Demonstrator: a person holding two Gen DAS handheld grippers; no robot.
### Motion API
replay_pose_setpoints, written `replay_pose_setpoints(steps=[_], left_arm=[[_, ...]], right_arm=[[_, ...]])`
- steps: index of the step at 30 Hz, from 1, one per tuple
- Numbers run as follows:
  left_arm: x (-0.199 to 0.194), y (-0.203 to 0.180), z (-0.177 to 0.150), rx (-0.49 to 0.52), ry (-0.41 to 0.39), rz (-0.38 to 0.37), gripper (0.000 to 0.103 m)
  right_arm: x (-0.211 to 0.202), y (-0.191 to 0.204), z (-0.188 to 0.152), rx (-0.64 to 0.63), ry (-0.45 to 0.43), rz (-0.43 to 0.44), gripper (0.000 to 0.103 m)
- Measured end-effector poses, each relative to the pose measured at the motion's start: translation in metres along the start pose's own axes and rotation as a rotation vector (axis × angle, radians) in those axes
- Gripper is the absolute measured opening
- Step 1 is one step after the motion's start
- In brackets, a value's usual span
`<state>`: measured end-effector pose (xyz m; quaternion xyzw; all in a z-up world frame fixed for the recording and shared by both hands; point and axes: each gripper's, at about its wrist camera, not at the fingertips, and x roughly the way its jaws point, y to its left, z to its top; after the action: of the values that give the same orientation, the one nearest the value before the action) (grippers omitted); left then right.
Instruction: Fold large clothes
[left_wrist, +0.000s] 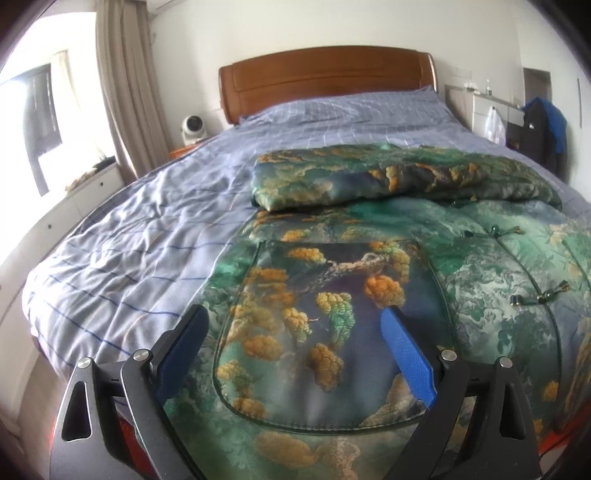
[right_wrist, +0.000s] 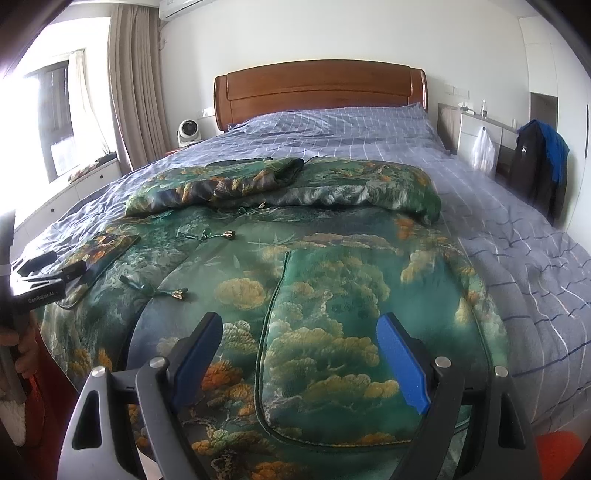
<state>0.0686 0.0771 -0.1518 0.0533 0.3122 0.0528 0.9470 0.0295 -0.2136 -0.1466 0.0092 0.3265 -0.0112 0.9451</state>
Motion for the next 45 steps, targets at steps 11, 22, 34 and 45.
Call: replay_pose_setpoints(steps=[11,22,34,45], left_arm=[[-0.001,0.014,0.003,-0.067,-0.012,0.029,0.095],[-0.002,0.016,0.003,-0.080,-0.018,0.050,0.095],[-0.005,0.017,0.003,-0.080,-0.018,0.059,0.095],[-0.004,0.017,0.003,-0.081,-0.014,0.060,0.095]], right_arm=[[0.001,0.010,0.000,-0.039,-0.005,0.001,0.085],[-0.002,0.013,0.000,-0.047,-0.017,0.002,0.085],[-0.004,0.015,-0.001,-0.058,-0.020,0.003,0.085],[-0.004,0.015,-0.001,-0.057,-0.020,0.003,0.085]])
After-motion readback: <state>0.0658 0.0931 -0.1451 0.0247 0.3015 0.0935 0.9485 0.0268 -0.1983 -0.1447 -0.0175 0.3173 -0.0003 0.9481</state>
